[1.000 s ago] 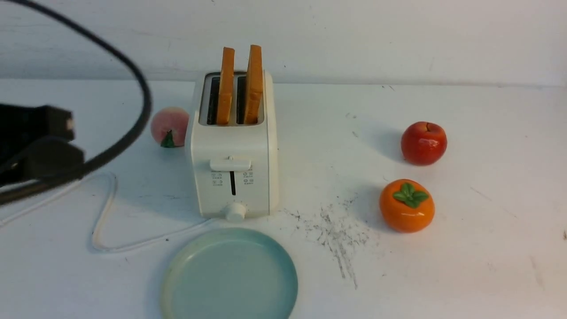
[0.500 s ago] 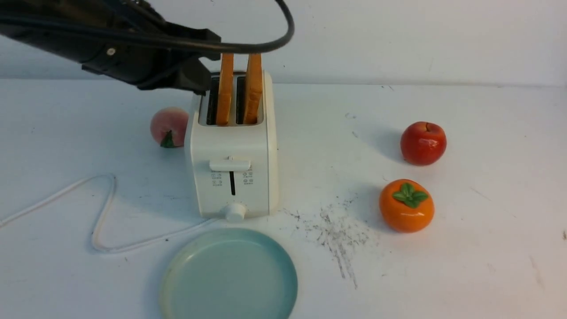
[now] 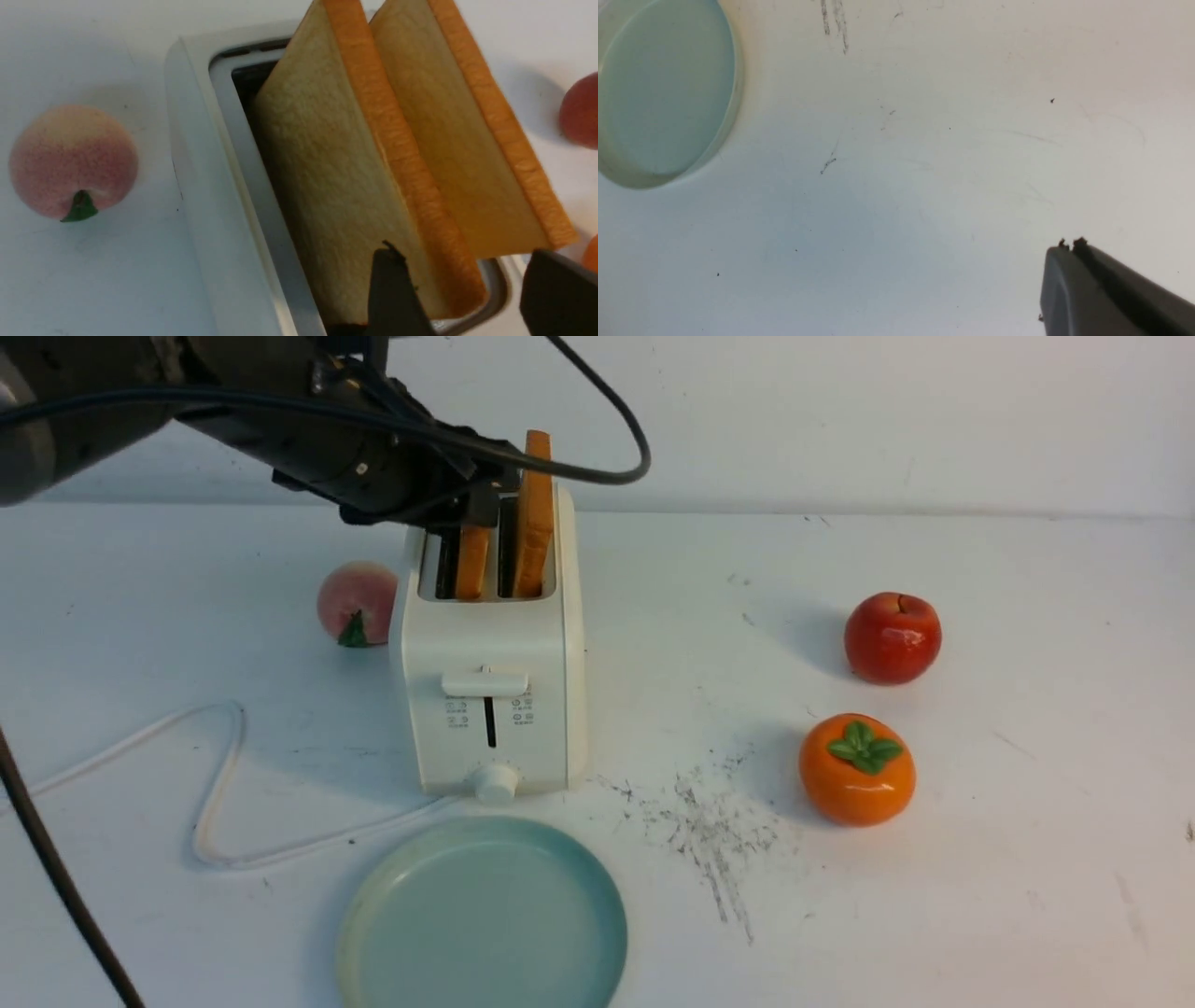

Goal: Take toasted bread from bread machine on white table place on plate.
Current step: 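Reach for a toast slice standing in the toaster with the left gripper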

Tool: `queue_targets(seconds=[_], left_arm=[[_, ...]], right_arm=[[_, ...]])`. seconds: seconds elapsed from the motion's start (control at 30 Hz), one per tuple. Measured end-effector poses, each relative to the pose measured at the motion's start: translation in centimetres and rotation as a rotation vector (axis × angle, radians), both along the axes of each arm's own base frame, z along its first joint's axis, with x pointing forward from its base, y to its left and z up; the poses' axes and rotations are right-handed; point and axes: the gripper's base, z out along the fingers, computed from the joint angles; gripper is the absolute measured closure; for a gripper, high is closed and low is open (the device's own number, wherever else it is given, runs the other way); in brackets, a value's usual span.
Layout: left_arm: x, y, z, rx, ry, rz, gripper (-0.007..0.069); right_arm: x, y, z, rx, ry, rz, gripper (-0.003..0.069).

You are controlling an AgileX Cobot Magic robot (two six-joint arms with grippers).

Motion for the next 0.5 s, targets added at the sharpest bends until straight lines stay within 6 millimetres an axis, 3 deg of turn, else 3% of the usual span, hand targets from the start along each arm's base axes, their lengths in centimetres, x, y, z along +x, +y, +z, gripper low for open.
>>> queue_targets(seconds=[0.07, 0.17, 0.2, 0.3, 0.33, 0.4, 0.5], left_arm=[[0.5, -0.1, -0.8, 0.007, 0.007, 0.003, 0.0204], [1.0, -0.1, -1.5, 0.021, 0.007, 0.005, 0.0218], [1.1, -0.1, -1.6, 0.026, 0.005, 0.006, 0.0239], [1.3, 0.0, -2.0, 0.052, 0.005, 0.005, 0.0395], [1.3, 0.0, -2.0, 0.063, 0.004, 0.003, 0.0503], [1.0, 0.1, -1.5, 0.071, -0.007, 0.001, 0.0557], [0.0, 0.5, 0.3, 0.069, -0.045, 0.001, 0.0537]], right_arm=[[0.0, 0.0, 0.0, 0.004, 0.000, 0.000, 0.0667], [0.0, 0.1, 0.1, 0.018, 0.000, 0.000, 0.0667], [0.0, 0.2, 0.1, 0.022, -0.001, 0.000, 0.0667], [0.0, 0.2, 0.1, 0.026, -0.005, -0.003, 0.0666], [0.1, 0.2, 0.1, 0.026, -0.010, -0.005, 0.0666], [0.1, 0.2, 0.2, 0.026, -0.015, -0.007, 0.0666], [0.1, 0.2, 0.2, 0.028, -0.016, -0.008, 0.0666]])
